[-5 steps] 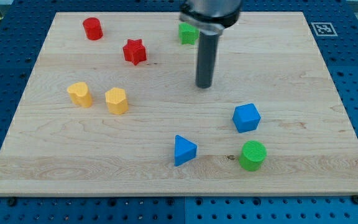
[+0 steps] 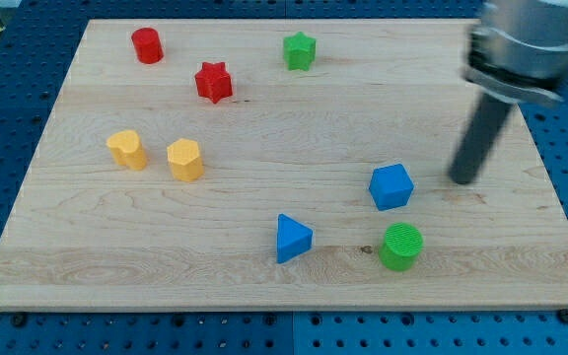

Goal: Slide the green circle closer to blue cube

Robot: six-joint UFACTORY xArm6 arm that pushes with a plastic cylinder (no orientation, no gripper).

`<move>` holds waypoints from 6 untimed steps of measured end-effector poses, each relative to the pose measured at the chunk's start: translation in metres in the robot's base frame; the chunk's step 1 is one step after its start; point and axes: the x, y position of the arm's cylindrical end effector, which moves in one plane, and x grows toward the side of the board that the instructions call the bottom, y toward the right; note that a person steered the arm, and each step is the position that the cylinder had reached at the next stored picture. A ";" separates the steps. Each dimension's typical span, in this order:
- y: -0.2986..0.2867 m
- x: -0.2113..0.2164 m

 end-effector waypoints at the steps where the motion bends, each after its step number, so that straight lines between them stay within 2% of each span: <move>1: 0.020 0.076; 2: -0.017 0.121; 4: -0.122 0.122; 5: -0.122 0.097; 6: -0.075 0.059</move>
